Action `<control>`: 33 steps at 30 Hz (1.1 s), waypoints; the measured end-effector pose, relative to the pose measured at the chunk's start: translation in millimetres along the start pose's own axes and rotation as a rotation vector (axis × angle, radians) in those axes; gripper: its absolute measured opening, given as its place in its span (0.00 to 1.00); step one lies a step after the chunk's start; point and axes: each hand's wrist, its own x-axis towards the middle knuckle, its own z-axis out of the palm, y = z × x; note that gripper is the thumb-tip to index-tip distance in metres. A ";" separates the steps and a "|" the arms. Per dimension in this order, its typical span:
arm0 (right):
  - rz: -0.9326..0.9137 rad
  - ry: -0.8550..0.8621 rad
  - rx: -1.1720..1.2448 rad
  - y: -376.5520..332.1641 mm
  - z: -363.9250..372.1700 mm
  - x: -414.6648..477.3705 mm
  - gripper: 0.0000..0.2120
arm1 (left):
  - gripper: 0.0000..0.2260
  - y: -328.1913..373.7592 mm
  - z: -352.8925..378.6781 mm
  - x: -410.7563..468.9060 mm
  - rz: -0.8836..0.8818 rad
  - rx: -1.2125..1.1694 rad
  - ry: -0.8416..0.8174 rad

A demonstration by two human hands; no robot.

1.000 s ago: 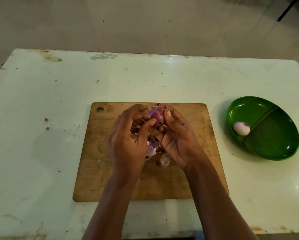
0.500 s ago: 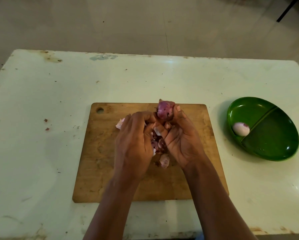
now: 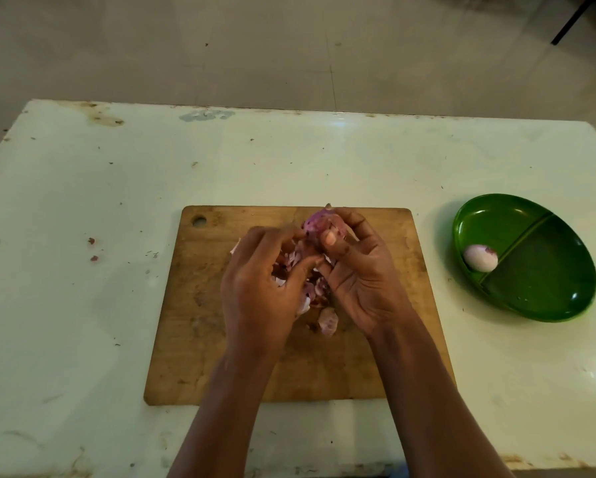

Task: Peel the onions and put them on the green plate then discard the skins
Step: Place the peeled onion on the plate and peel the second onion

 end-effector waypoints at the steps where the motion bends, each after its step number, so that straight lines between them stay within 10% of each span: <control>1: 0.003 -0.013 -0.034 -0.1 1.4 -0.7 0.25 | 0.17 0.1 0.0 0.3 -0.003 0.005 0.014; 19: 0.061 -0.073 -0.117 -2.3 5.5 -5.2 0.11 | 0.20 3.7 -7.2 3.6 -0.008 0.041 0.022; 33: 0.018 -0.106 -0.159 -0.8 0.6 -1.4 0.23 | 0.13 0.7 -5.5 3.2 0.046 0.049 -0.025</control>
